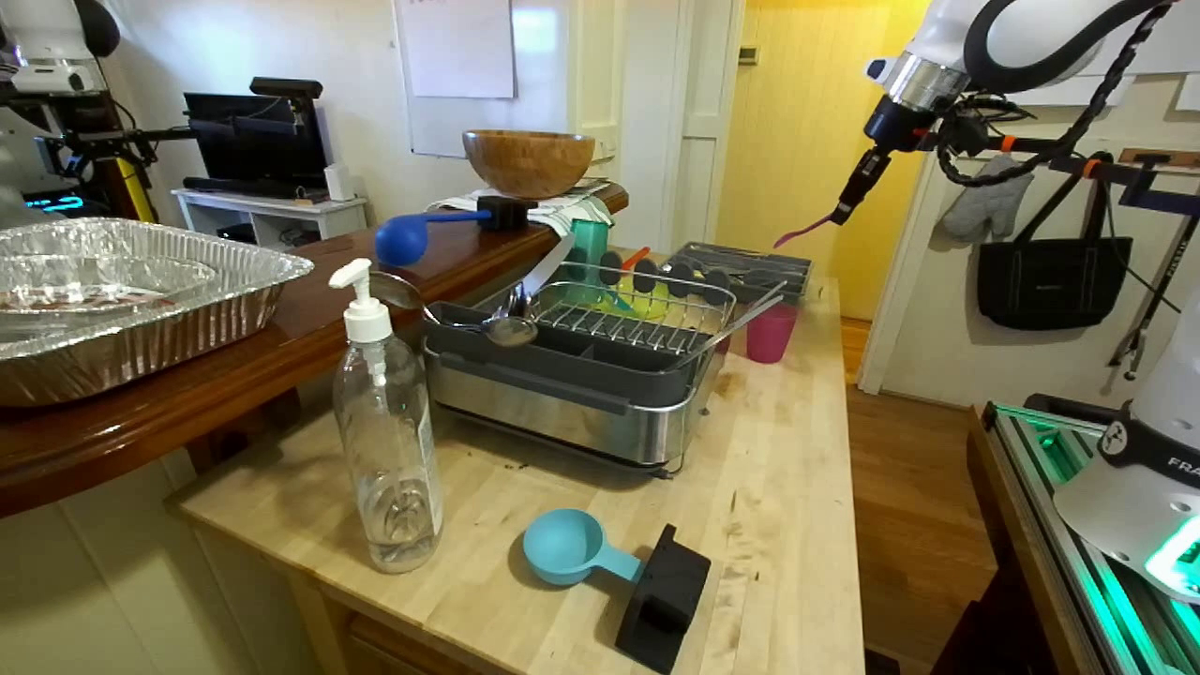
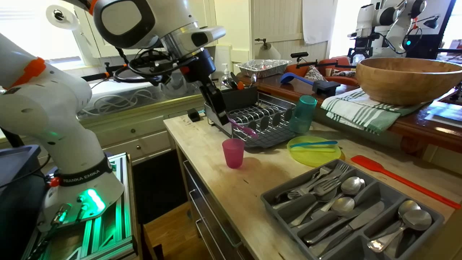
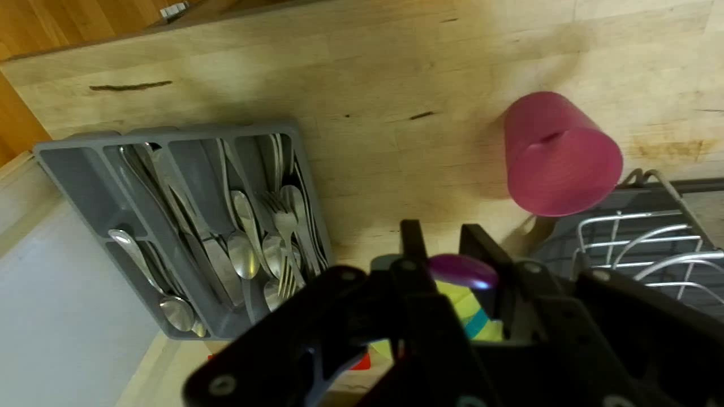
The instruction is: Take the purple spoon out of the purple cup then place it back in the cup.
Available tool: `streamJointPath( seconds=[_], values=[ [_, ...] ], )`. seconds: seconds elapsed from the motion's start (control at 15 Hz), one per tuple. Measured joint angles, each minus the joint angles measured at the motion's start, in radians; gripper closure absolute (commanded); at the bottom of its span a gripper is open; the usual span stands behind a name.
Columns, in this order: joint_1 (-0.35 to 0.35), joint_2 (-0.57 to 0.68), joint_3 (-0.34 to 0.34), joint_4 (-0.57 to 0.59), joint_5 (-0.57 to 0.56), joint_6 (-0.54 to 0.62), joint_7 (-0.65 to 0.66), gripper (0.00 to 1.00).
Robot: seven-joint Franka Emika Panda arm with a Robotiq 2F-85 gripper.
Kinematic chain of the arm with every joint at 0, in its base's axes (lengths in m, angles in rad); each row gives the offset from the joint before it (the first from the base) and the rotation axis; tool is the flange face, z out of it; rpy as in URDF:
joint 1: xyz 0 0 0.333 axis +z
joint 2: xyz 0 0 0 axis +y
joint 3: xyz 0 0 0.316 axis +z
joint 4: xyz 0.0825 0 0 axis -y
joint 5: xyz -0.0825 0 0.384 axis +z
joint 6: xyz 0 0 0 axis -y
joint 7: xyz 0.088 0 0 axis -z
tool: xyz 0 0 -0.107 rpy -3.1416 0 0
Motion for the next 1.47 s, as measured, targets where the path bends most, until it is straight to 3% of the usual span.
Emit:
streamJointPath(
  seconds=[0.8,1.47],
  values=[
    [-0.025,0.195,-0.108,0.000,0.035,0.160,-0.093,0.94],
    [0.111,0.376,-0.118,-0.001,0.259,0.311,-0.197,0.94]
  ],
)
